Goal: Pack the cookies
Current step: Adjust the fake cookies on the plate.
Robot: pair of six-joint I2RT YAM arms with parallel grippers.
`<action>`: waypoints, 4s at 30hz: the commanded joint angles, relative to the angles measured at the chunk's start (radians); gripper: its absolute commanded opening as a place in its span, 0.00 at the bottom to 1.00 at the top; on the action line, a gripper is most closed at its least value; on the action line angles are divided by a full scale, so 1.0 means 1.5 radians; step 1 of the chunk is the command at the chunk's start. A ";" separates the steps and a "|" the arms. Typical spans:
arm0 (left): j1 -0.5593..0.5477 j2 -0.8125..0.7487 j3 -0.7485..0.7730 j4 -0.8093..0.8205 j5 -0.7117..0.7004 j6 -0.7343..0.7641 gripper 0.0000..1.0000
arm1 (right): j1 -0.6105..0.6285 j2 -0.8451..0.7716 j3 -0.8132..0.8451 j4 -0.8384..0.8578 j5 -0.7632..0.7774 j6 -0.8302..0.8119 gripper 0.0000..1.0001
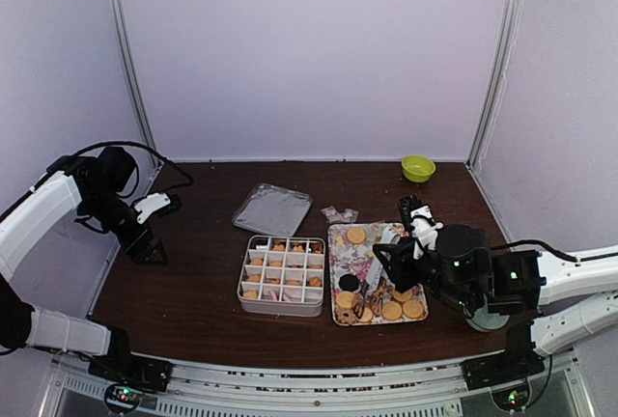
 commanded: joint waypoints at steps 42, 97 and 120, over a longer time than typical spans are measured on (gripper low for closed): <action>0.005 -0.010 0.011 0.015 0.007 -0.007 0.80 | 0.005 -0.017 0.096 -0.076 0.046 -0.075 0.10; 0.005 -0.010 0.014 0.010 0.006 -0.008 0.80 | 0.031 0.032 -0.017 0.004 0.063 -0.006 0.28; 0.004 0.001 0.027 0.008 0.008 -0.010 0.80 | 0.031 -0.034 0.017 0.010 0.054 -0.004 0.00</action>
